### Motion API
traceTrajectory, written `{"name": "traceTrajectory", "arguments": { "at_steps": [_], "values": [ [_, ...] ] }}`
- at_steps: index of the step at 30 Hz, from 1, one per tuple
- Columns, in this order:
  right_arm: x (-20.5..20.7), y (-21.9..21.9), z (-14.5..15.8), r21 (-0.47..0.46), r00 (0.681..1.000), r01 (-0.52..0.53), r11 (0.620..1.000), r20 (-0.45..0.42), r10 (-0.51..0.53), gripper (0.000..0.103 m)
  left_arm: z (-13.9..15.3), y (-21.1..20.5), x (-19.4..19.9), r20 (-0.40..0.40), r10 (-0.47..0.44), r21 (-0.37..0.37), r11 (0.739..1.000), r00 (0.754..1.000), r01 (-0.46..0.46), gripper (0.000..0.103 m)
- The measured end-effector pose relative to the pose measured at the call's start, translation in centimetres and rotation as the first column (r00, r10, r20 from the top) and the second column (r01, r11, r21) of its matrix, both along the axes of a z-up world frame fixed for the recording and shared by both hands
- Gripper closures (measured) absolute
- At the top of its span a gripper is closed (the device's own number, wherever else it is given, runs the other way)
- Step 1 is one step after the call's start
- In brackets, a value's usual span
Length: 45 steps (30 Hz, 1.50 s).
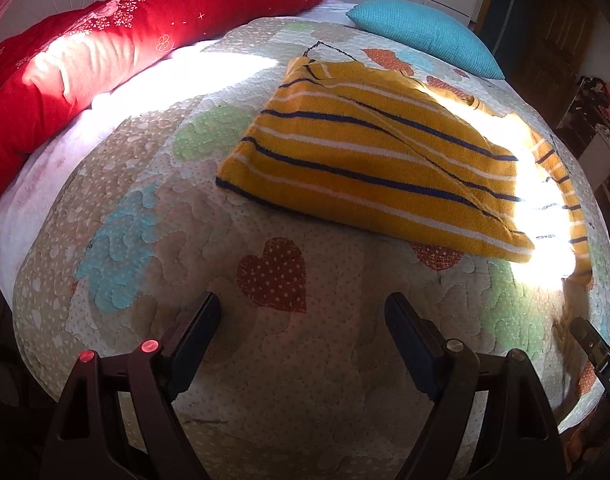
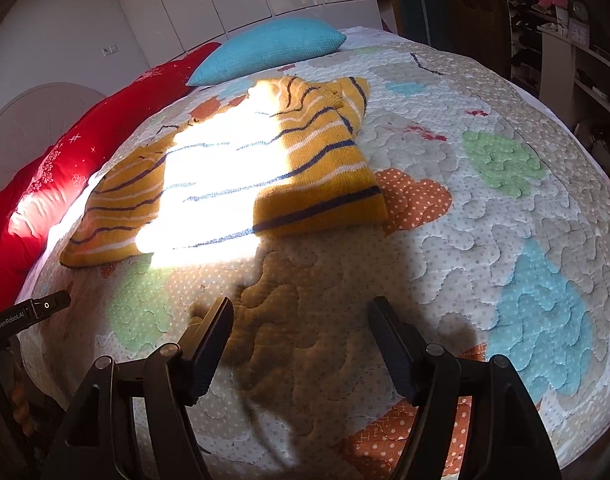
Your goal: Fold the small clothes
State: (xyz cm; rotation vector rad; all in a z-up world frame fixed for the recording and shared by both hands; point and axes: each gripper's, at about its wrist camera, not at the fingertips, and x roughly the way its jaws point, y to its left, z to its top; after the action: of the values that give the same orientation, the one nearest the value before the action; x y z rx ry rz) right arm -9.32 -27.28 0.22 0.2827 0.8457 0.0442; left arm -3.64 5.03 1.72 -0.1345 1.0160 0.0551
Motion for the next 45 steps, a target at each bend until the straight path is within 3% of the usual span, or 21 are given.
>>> {"name": "traceTrajectory", "arguments": {
  "at_steps": [11,19,22,24,26,31,34,40,41,42,43,44,45],
  "values": [
    [0.0,0.5,-0.4,-0.005,0.999,-0.026,1.0,0.041,0.026,0.015,-1.5,-1.2,0.9,0.002,-0.014,0.062,0.998,1.0,0.014,0.0],
    [-0.5,1.6,-0.7,-0.07,0.998,-0.018,0.997,0.062,0.023,0.014,-2.1,-1.4,0.3,0.069,-0.043,0.09,0.995,0.997,0.037,0.0],
    [-0.4,2.1,-0.7,-0.112,0.998,-0.025,0.993,0.046,0.03,0.014,-1.8,-1.4,0.4,0.055,-0.056,0.083,0.995,0.997,0.051,0.0],
    [-0.4,2.3,-0.7,-0.13,0.999,-0.037,0.991,0.033,0.042,0.014,-1.2,-0.8,0.7,0.033,-0.058,0.028,0.998,0.998,0.057,0.0],
    [-0.4,2.2,-0.7,-0.127,0.998,-0.044,0.991,0.03,0.048,0.013,-0.4,0.3,1.4,0.036,-0.058,-0.083,0.995,0.998,0.061,0.0],
    [-0.3,2.2,-0.7,-0.12,0.999,-0.04,0.992,0.026,0.044,0.012,0.1,3.8,5.6,0.012,-0.01,-0.334,0.943,1.0,0.014,0.0],
    [-0.2,2.4,-0.7,-0.13,0.999,-0.041,0.991,0.023,0.044,0.011,-0.3,5.5,7.9,0.02,0.044,-0.354,0.935,0.999,-0.034,0.0],
    [0.0,2.4,-0.7,-0.145,0.998,-0.065,0.987,0.012,0.068,0.011,-0.9,6.6,11.1,0.045,0.056,-0.445,0.895,0.997,-0.03,0.001],
    [0.1,2.5,-0.7,-0.152,0.998,-0.067,0.986,0.009,0.069,0.01,-0.9,6.6,11.4,0.051,0.048,-0.456,0.89,0.998,-0.02,0.005],
    [0.2,2.7,-0.6,-0.159,0.998,-0.068,0.985,0.002,0.069,0.01,-0.8,6.6,11.6,0.055,0.038,-0.456,0.89,0.998,-0.008,0.031],
    [0.2,2.7,-0.4,-0.163,0.998,-0.066,0.984,-0.008,0.066,0.011,-0.9,6.6,11.9,0.04,0.025,-0.451,0.893,0.999,-0.004,0.07],
    [0.2,2.6,0.0,-0.156,0.998,-0.057,0.986,-0.019,0.054,0.011,-1.0,6.7,11.9,0.025,0.027,-0.45,0.893,0.999,-0.013,0.082],
    [0.1,2.4,0.7,-0.127,0.999,-0.051,0.991,-0.016,0.049,0.012,-1.1,7.3,11.7,0.031,0.036,-0.471,0.882,0.999,-0.017,0.084]
  ]
}}
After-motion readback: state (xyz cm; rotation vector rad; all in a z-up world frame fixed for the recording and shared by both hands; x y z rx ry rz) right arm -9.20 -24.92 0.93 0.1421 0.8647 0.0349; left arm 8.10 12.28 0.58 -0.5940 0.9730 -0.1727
